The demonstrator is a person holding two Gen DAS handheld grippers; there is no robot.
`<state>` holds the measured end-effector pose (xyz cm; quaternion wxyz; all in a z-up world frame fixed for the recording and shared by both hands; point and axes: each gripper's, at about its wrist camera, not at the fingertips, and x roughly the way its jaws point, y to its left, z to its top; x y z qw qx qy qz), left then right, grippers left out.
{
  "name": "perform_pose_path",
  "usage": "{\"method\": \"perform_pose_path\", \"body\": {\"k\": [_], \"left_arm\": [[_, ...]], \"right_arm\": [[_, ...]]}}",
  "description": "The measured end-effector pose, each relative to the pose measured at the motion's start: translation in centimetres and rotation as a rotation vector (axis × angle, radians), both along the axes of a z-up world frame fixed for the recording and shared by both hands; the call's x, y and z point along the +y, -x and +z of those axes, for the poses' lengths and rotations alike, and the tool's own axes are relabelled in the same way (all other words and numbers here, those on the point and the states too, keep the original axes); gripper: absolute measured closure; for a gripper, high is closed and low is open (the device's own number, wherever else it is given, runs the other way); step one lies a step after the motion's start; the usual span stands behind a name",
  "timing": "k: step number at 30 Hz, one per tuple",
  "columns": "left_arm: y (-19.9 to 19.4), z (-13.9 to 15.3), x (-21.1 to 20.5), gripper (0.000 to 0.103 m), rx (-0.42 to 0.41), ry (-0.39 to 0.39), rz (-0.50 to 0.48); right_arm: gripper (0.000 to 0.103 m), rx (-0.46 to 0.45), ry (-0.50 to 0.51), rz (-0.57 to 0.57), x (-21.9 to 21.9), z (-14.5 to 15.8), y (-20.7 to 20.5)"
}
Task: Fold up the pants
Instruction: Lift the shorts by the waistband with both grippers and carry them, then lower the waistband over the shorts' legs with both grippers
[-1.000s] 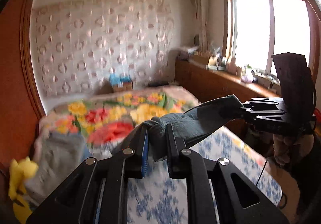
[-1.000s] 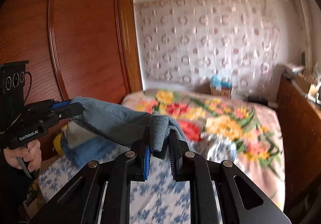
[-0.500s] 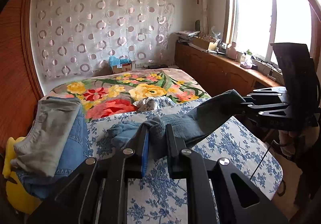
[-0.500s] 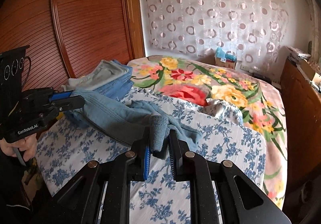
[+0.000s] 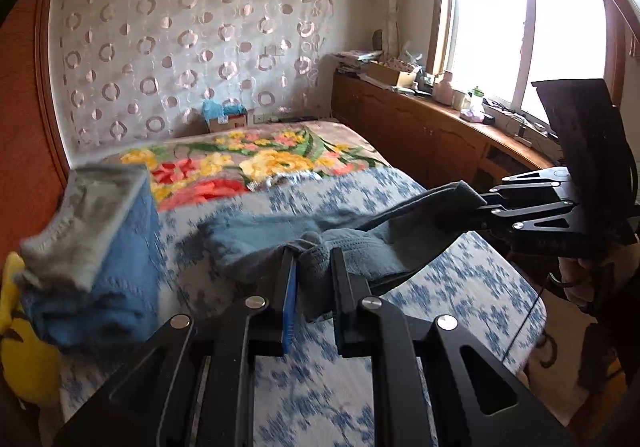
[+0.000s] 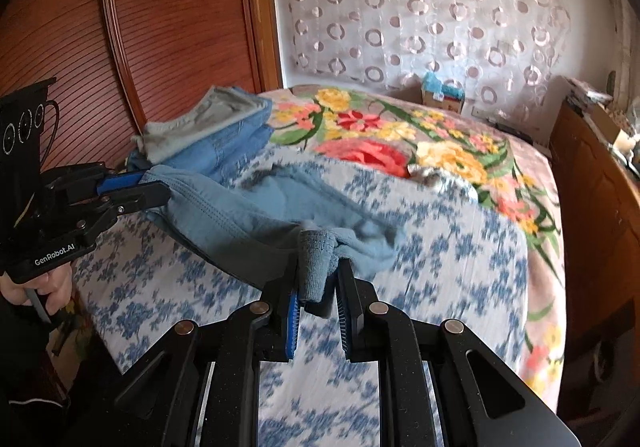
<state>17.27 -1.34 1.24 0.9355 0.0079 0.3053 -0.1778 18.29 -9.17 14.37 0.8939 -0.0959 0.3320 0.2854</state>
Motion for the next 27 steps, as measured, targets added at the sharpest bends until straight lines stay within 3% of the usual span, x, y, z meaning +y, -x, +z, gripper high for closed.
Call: {"method": "perform_pose_path", "body": {"k": [10, 27], "left_arm": [[5.1, -3.2, -0.2, 0.087, 0.059, 0.026, -0.033], [11.1, -5.3, -0.8, 0.087, 0.086, 0.017, -0.036]], "right_arm": [[0.087, 0.079, 0.021, -0.012, 0.1, -2.1, 5.1], [0.087, 0.122, -0.082, -0.041, -1.9, -4.6, 11.9]]}}
